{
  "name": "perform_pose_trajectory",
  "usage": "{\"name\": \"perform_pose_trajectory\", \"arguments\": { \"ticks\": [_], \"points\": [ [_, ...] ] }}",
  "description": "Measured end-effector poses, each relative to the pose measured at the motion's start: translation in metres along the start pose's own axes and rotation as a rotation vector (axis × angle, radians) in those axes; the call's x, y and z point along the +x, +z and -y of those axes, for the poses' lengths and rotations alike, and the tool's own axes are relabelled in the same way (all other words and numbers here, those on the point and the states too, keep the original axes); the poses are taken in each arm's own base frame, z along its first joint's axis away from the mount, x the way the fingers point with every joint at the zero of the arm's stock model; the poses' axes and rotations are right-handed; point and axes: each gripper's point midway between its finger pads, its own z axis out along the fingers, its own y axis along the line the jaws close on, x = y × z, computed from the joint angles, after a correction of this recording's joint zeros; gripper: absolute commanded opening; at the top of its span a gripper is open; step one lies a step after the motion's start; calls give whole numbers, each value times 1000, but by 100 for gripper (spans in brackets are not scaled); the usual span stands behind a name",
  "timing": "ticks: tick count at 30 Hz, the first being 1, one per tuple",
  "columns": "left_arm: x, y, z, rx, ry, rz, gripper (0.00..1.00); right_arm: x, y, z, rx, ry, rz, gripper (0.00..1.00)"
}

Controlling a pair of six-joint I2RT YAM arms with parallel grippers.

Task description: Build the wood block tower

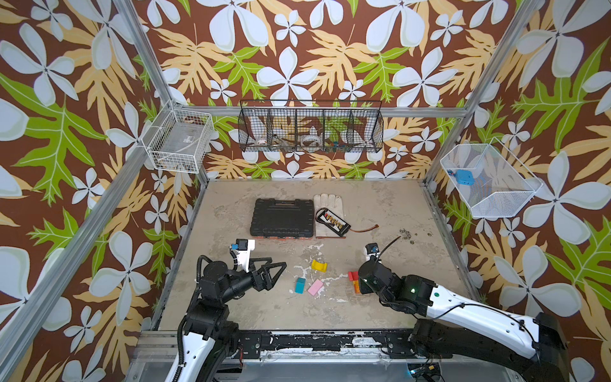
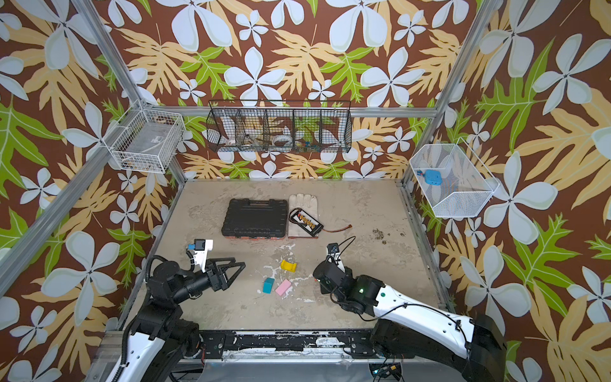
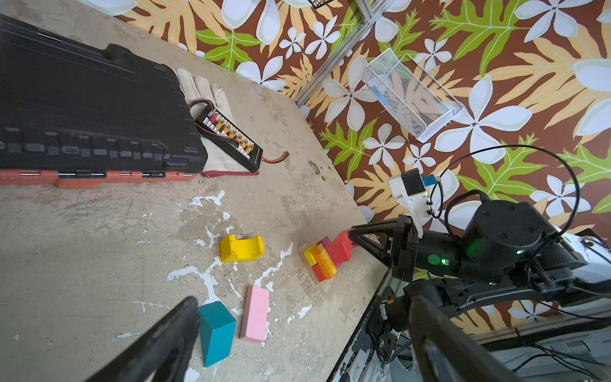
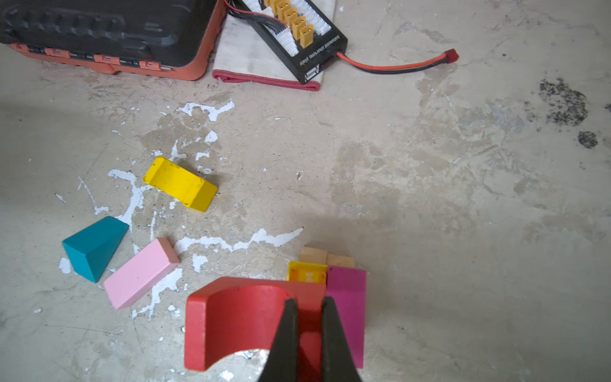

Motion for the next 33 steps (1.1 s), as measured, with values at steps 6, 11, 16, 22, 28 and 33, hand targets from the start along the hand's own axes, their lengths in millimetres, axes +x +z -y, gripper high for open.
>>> {"name": "perform_pose_trajectory", "arguments": {
  "ticks": [6,11,16,22,28,33],
  "points": [
    [0,0,0,2,0,-1,100,13,7,21,36,45,-33,0],
    [0,0,1,4,3,2,100,19,12,24,43,48,-60,0],
    [-1,0,1,5,4,3,100,20,14,25,48,58,-72,0],
    [0,0,1,4,3,2,100,21,16,25,49,57,-80,0],
    [0,0,1,4,3,2,100,23,20,29,65,58,-93,0],
    [0,0,1,4,3,2,100,24,26,32,73,76,-105,0]
  ]
}}
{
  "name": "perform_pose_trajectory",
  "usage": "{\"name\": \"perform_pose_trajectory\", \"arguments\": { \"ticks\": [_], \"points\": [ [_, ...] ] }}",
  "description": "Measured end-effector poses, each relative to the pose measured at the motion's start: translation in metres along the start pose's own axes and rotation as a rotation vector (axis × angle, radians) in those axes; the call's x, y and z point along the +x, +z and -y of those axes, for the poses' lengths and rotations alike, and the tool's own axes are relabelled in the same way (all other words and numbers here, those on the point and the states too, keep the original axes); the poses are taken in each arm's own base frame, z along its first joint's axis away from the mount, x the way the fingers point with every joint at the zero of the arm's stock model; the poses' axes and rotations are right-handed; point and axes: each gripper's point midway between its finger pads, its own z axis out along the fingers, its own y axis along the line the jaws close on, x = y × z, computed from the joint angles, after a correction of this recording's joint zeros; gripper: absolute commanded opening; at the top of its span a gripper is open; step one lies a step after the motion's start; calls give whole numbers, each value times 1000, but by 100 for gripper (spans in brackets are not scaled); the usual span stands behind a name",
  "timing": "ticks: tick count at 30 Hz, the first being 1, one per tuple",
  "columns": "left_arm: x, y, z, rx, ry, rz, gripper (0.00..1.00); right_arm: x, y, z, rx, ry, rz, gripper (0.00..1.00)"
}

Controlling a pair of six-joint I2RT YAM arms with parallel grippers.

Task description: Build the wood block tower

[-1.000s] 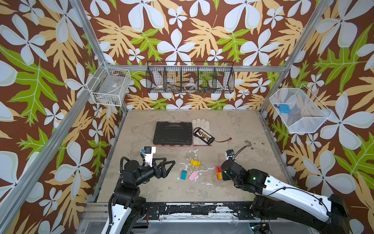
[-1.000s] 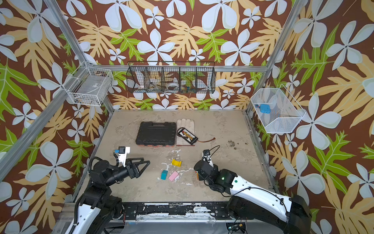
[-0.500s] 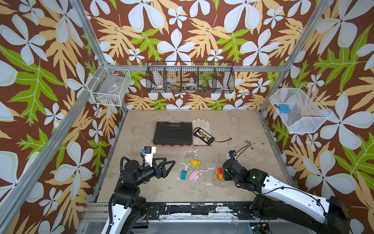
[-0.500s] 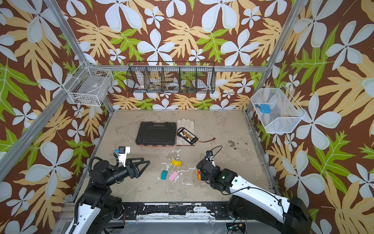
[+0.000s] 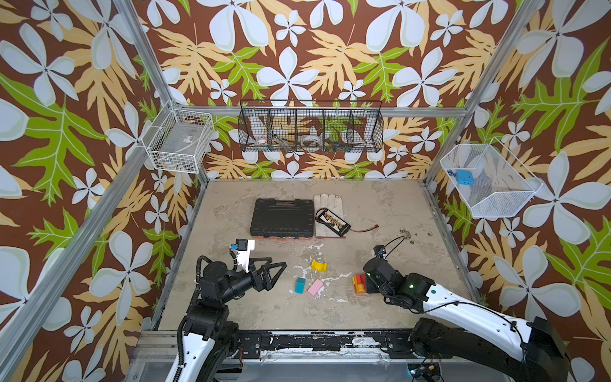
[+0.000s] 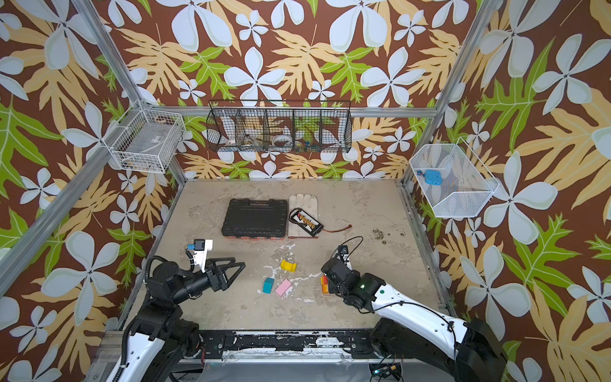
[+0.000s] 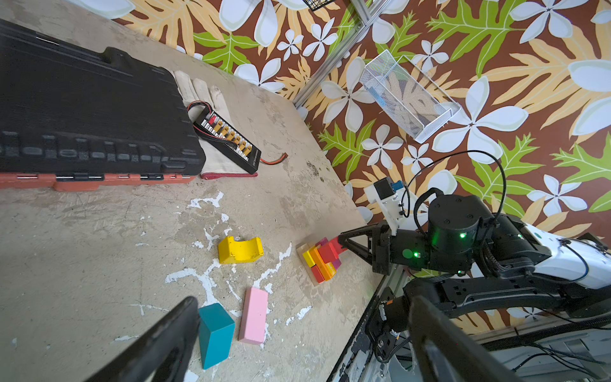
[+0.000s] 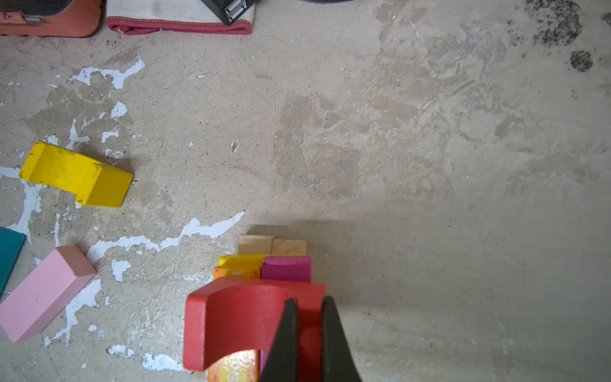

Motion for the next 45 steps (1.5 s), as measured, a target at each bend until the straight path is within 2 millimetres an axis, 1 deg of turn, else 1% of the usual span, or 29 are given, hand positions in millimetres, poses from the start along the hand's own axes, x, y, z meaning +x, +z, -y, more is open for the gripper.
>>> {"name": "perform_pose_trajectory", "arguments": {
  "ticks": [24,25,28,31,38,45],
  "points": [
    [0,0,0,0,0,0,100,4,1,-5,-47,21,-9,0],
    [0,0,0,0,0,0,100,4,1,-5,-47,22,-9,3],
    [0,0,0,0,0,0,100,4,1,-5,-47,31,-9,5],
    [0,0,0,0,0,0,100,5,1,-5,-46,34,-10,11],
    [0,0,0,0,0,0,100,6,0,-3,-42,38,-13,21],
    [0,0,0,0,0,0,100,6,-1,-2,-41,42,-14,22]
  ]
}}
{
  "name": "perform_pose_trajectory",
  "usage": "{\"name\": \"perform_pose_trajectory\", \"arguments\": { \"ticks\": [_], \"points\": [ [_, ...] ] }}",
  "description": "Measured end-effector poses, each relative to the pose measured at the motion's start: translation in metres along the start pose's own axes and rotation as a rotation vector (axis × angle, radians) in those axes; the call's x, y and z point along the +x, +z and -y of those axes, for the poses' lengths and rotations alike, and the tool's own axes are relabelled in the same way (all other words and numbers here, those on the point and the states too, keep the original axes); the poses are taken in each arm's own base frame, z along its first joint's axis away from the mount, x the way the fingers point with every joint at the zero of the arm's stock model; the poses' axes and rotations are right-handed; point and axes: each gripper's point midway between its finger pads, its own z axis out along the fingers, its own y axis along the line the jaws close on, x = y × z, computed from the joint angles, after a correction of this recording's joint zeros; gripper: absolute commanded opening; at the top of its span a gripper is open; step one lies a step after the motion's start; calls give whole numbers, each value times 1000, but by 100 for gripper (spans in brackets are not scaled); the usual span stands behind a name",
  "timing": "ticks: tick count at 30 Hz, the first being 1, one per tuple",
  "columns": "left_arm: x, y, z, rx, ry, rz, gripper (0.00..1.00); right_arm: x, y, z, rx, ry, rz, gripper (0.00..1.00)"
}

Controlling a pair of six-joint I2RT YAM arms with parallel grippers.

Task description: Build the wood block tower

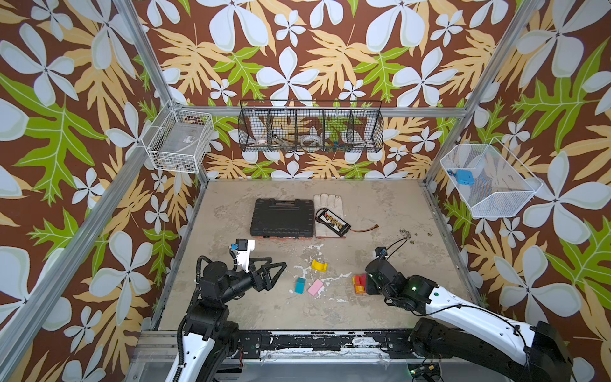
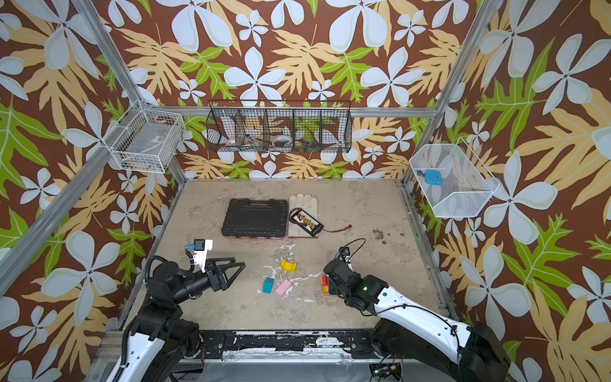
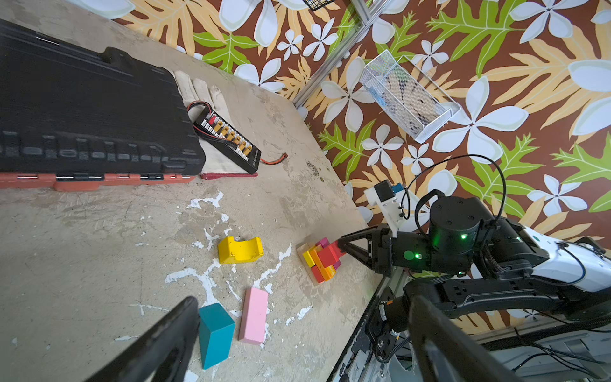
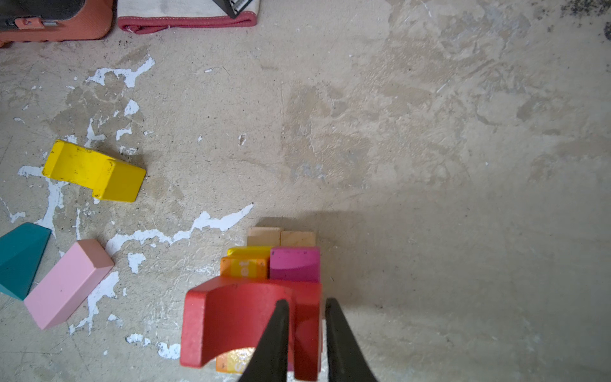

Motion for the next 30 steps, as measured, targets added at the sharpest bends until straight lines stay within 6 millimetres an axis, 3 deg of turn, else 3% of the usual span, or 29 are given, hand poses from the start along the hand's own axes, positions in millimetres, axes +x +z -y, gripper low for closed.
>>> {"name": "perform_pose_trajectory", "arguments": {
  "ticks": [4,7,12,18,22,26,30],
  "points": [
    [0,0,0,0,0,0,100,0,0,0,1,1,-1,30],
    [0,0,0,0,0,0,100,-1,-2,0,-1,5,2,45],
    [0,0,-1,-1,-2,-2,100,-22,-20,-8,-38,24,56,62],
    [0,0,-1,-2,-2,-2,100,-63,-50,-31,-117,33,151,67],
    [0,0,-1,-2,-2,-2,100,-78,-59,-65,-171,-23,164,68],
    [0,1,-1,-3,-3,-3,100,-77,-48,-101,-195,-90,135,65],
    [1,1,-1,-3,-4,-4,100,-67,-24,-119,-192,-122,82,59]
  ]
}}
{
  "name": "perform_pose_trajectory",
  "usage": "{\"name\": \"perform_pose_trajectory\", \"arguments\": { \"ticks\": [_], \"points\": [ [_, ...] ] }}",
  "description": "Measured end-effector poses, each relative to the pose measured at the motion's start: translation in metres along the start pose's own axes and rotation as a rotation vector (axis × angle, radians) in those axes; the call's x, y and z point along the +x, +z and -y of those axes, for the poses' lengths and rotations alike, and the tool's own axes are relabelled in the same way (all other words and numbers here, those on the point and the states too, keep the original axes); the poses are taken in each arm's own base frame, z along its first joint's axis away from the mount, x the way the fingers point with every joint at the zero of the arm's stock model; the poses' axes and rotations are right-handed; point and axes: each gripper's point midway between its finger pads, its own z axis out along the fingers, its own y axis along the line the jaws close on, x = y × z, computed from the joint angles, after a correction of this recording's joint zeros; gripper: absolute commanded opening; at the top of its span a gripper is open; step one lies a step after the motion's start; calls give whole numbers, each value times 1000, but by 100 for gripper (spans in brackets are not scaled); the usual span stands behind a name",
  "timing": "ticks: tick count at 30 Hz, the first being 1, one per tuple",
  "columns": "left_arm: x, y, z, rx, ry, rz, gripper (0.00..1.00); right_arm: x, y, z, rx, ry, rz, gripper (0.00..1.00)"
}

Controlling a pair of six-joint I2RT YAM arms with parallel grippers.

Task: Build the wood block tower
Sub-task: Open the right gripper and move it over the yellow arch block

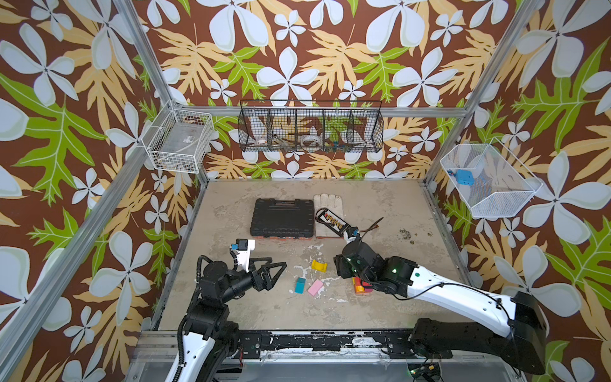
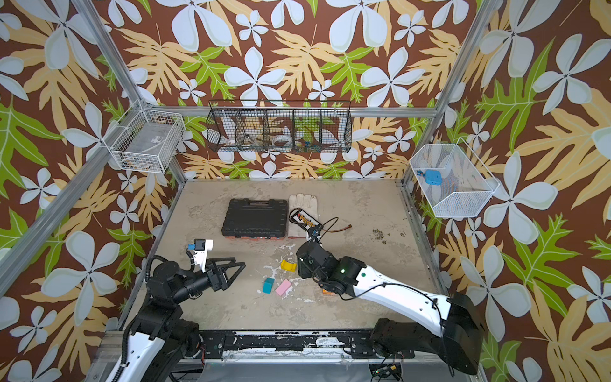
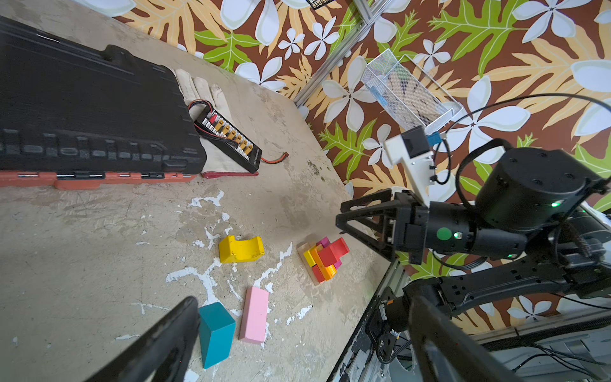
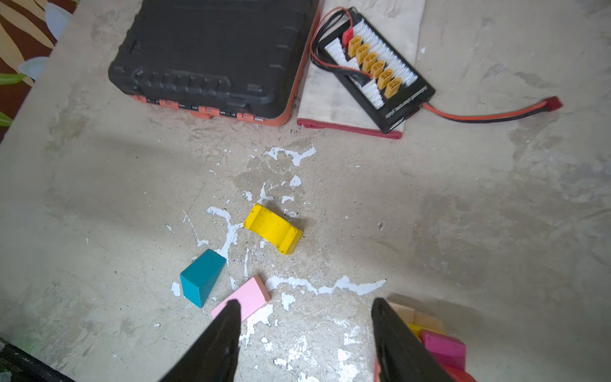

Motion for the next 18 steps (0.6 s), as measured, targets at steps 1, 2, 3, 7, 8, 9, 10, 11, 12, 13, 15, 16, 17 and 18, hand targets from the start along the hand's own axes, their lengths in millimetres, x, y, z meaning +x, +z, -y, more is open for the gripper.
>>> {"name": "perform_pose_trajectory", "arguments": {
  "ticks": [1,2,3,7,8,9,10,11,12,13,15,16,17,18],
  "points": [
    [0,0,0,0,0,0,100,3,6,-2,0,-5,-14,59],
    [0,0,0,0,0,0,100,6,11,-4,-2,-8,-26,59],
    [0,0,0,0,0,0,100,9,17,-7,-4,-14,-41,59],
    [0,0,0,-1,-1,-1,100,18,35,-14,-6,-23,-80,59],
    [0,0,0,-1,-1,-1,100,19,39,-15,-4,-25,-87,59],
    [0,0,0,-1,-1,-1,100,21,42,-16,-2,-26,-92,58],
    [0,0,0,-1,-1,-1,100,22,46,-17,-1,-28,-98,58],
    [0,0,0,-1,-1,-1,100,25,50,-18,-4,-30,-109,57],
    [0,0,0,-1,-1,-1,100,27,54,-20,-4,-32,-120,56],
    [0,0,0,-1,-1,-1,100,30,59,-21,2,-35,-129,55],
    [0,0,0,-1,-1,-1,100,33,68,-23,11,-41,-147,53],
    [0,0,0,-1,-1,-1,100,34,74,-25,17,-41,-155,53],
    [0,0,0,0,0,0,100,35,79,-26,21,-43,-162,53],
    [0,0,0,0,0,0,100,37,84,-27,26,-45,-168,53]
  ]
}}
